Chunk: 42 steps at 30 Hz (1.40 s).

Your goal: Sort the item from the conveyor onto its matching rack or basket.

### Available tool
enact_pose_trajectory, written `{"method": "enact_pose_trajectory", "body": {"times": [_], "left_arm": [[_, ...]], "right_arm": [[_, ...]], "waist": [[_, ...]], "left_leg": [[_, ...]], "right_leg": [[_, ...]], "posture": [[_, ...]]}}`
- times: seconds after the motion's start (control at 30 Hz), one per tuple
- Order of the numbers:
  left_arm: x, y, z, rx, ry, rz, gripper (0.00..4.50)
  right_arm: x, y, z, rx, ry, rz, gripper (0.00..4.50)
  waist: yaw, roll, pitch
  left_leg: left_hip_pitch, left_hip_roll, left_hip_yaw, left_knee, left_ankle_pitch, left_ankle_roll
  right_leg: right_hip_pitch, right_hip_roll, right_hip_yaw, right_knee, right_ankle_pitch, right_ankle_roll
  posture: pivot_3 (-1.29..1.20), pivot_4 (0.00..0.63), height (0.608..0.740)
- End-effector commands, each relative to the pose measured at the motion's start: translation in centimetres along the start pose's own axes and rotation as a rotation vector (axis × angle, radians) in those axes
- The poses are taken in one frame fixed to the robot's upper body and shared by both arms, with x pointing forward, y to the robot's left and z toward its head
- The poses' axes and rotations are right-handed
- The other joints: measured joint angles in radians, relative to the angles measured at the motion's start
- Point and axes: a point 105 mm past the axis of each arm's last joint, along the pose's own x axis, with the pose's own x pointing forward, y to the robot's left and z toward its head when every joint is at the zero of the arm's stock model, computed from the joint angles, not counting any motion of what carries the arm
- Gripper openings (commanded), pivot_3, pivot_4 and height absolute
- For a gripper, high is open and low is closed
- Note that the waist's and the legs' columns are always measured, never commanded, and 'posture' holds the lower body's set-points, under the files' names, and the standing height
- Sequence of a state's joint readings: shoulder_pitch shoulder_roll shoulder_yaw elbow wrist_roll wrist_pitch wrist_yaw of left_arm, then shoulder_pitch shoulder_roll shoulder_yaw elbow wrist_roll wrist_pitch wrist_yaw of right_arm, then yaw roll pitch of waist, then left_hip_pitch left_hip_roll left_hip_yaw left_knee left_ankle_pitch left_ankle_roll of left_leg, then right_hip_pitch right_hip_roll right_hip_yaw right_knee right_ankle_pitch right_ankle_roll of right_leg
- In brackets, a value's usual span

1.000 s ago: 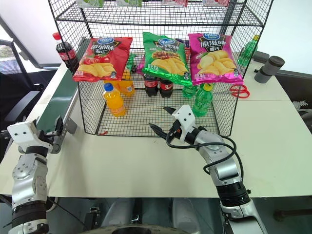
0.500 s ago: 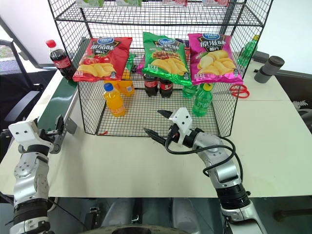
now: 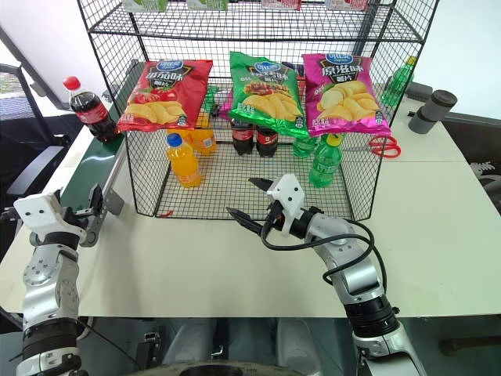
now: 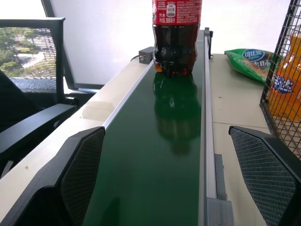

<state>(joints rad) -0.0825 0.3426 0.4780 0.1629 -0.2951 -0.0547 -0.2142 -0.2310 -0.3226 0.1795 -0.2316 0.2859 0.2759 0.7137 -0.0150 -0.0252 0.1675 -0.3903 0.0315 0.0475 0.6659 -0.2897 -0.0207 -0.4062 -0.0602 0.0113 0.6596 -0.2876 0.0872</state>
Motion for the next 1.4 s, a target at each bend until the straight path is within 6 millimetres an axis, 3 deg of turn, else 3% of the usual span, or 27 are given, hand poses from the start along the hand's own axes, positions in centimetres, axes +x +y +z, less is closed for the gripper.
{"method": "enact_pose_trajectory", "body": {"times": [0.03,0.93,1.23,1.4], "left_arm": [[0.1,0.4,0.7,0.004,-0.030,0.014,4.50],[-0.5,1.6,0.9,0.038,-0.033,0.071,4.50],[-0.5,2.0,1.0,0.042,-0.039,0.088,4.50],[-0.6,2.0,1.0,0.041,-0.040,0.089,4.50]], "right_arm": [[0.2,0.2,1.2,-0.035,-0.048,0.007,4.44],[0.2,0.6,1.2,-0.029,-0.048,0.032,4.44],[-0.1,2.4,1.4,0.005,-0.061,0.153,4.44],[-0.1,2.5,1.3,0.004,-0.056,0.155,4.44]], "waist": [[0.000,0.000,0.000],[-0.001,0.000,0.000],[-0.001,0.000,0.000],[-0.001,0.000,0.000]], "left_leg": [[0.000,0.000,0.000,0.000,0.000,0.000],[0.000,0.000,0.000,0.000,0.000,0.000],[0.000,0.000,0.000,0.000,0.000,0.000],[0.000,0.000,0.000,0.000,0.000,0.000]], "right_leg": [[0.000,0.000,0.000,0.000,0.000,0.000],[0.000,0.000,0.000,0.000,0.000,0.000],[0.000,0.000,0.000,0.000,0.000,0.000],[0.000,-0.001,0.000,-0.001,0.000,0.000]], "posture": [[0.00,0.150,0.740],[0.00,0.150,0.740],[0.00,0.150,0.740],[0.00,0.150,0.740]]}}
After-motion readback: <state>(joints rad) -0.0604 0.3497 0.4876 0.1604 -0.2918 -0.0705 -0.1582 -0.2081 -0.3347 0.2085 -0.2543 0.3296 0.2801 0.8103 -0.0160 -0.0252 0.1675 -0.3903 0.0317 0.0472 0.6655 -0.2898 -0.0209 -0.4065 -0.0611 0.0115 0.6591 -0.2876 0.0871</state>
